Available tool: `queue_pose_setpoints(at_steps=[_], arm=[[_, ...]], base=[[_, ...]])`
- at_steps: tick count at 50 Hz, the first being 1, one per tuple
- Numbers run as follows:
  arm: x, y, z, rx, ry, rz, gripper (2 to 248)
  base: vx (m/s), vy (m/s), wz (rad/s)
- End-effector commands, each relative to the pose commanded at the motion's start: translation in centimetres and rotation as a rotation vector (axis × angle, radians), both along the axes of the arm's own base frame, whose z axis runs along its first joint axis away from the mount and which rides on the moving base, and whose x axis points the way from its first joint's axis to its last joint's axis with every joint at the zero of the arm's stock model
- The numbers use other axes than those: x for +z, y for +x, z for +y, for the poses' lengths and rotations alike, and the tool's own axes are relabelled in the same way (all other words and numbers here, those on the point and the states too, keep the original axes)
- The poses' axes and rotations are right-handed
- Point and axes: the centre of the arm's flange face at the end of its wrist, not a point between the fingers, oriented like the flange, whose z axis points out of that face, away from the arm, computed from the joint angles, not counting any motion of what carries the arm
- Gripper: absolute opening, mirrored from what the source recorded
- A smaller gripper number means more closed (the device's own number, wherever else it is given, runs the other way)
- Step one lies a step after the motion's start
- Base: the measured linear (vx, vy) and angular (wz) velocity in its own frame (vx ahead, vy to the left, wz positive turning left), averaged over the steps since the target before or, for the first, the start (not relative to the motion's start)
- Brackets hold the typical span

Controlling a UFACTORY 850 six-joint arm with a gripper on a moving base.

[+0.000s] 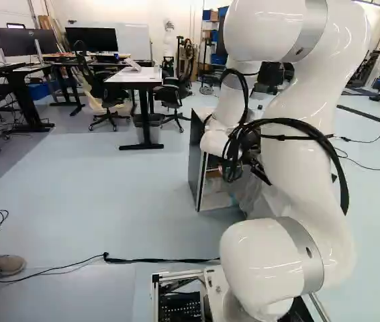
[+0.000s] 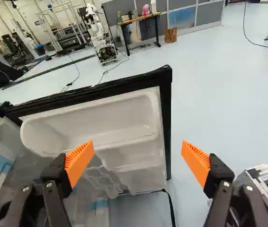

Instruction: Open the fridge door

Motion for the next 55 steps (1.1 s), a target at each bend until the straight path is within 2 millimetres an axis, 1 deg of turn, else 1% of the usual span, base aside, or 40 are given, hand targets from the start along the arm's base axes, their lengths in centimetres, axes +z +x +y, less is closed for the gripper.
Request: queue_pose_setpoints(at_steps=[55], arm=[[0.3,6.2,-12.4,-0.247,-0.018,-0.123,247]], base=[[0.000,0.000,0.000]])
